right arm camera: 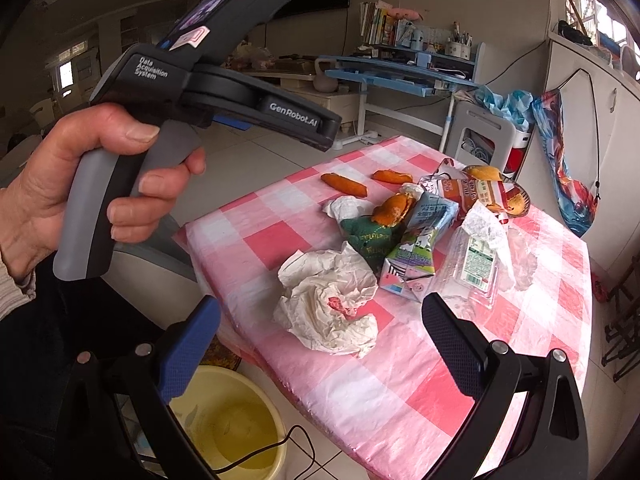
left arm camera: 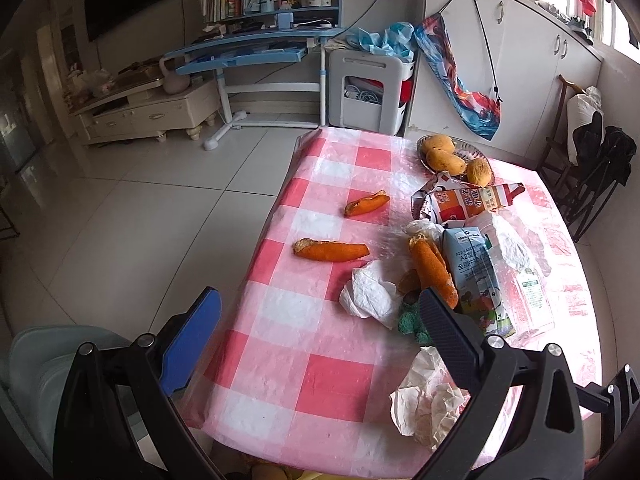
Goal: Collect trash
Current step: 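Move the left tool toward a white tissue while the right tool approaches a crumpled tissue, then grasp the white tissue with the left tool while the right tool grasps the crumpled tissue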
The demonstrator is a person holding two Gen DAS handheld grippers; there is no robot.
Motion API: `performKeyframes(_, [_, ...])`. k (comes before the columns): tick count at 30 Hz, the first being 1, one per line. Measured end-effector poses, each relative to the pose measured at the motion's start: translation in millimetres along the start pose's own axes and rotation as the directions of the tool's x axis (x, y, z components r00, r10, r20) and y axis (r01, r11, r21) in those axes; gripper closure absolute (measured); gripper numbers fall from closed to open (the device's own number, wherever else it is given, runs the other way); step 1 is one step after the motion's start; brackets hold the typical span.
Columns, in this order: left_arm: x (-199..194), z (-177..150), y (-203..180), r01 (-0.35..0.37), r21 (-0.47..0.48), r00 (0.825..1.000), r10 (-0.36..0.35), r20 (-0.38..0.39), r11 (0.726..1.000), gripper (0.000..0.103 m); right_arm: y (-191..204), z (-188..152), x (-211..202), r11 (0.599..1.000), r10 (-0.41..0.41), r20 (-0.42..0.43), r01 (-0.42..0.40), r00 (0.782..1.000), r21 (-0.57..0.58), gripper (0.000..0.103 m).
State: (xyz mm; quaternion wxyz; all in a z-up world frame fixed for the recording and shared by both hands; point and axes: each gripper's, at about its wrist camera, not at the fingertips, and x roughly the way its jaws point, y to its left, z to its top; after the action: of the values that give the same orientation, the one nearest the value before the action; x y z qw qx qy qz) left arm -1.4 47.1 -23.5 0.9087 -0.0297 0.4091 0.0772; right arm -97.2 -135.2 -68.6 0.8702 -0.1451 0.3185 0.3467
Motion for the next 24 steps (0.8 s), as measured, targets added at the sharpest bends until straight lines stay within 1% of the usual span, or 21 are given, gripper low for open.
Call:
performKeyframes(3, [0,2,9,-0.011,-0.028,1.0,0.011,0.003,1.0,0.007,4,-2,7,1.0,0.015,-0.007,-0.014,1.0,0.003,0.006])
performKeyframes(6, [2,5,17,-0.037,-0.046,0.999,0.037,0.0,0.998,0.007,7,-3,15,0.999,0.039,-0.024,-0.038,0.999,0.02,0.009])
performKeyframes(8, [4,7,23,-0.066,-0.055,0.998,0.066,-0.004,0.996,0.007,8,-4,20,0.999,0.048,-0.032,-0.047,0.998,0.019,0.018])
performKeyframes(12, [9,10,41,-0.086,-0.102,0.996,0.085,-0.017,0.991,0.007,10,-4,28,0.998,0.057,-0.045,-0.056,0.997,0.023,0.021])
performKeyframes(14, [12,11,47,-0.093,-0.117,0.996,0.091,-0.028,0.989,0.007,10,-4,33,0.998,0.057,-0.054,-0.056,0.997,0.032,0.026])
performKeyframes(18, [21,10,53,-0.083,-0.142,0.996,0.076,-0.055,0.986,0.007,8,-3,42,0.997,0.06,-0.065,-0.057,0.996,0.051,0.029])
performKeyframes(21, [35,7,52,-0.061,-0.158,0.994,0.046,-0.098,0.986,0.007,7,-2,49,0.996,0.063,-0.08,-0.058,0.995,0.062,0.035])
performKeyframes(24, [55,2,40,-0.046,-0.157,0.989,0.023,-0.149,0.987,0.007,4,-4,57,0.995,0.068,-0.105,-0.06,0.992,0.076,0.043])
